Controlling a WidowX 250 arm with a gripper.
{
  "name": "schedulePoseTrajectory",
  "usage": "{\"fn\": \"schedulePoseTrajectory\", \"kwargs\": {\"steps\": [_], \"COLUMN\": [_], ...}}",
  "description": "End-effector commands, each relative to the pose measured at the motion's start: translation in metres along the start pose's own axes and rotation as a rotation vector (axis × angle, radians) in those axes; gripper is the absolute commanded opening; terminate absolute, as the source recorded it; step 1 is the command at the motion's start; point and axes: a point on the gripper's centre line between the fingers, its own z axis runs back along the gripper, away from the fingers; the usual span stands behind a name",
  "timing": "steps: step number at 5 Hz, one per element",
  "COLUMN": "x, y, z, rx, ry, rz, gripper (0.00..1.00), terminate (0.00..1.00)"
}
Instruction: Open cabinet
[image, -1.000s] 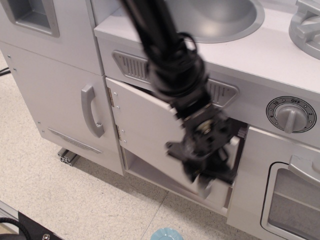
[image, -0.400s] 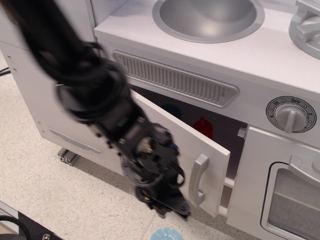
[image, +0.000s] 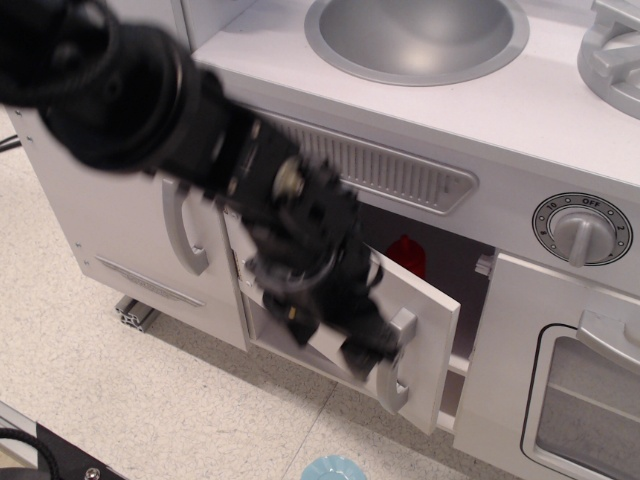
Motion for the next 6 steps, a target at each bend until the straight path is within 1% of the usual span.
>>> {"fn": "schedulePoseTrajectory", "kwargs": {"steps": [1, 2, 3, 4, 5, 6], "x": [0.064, 0.079, 0.085, 0.091, 0.09, 0.083], "y": [-0.004, -0.009, -0.016, -0.023, -0.023, -0.022], "z": [0.007, 0.004, -0.007, -0.013, -0.027, -0.033], "rx": [0.004, -0.021, -0.04, -0.037, -0.015, 0.007], "ry": [-0.121, -0.136, -0.145, -0.186, -0.172, -0.164], "rz": [0.044, 0.042, 0.001, -0.028, -0.036, -0.046], "gripper": [1.0, 1.0, 1.0, 1.0, 1.0, 1.0], "terminate": [0.0, 0.0, 0.0, 0.0, 0.0, 0.0]}}
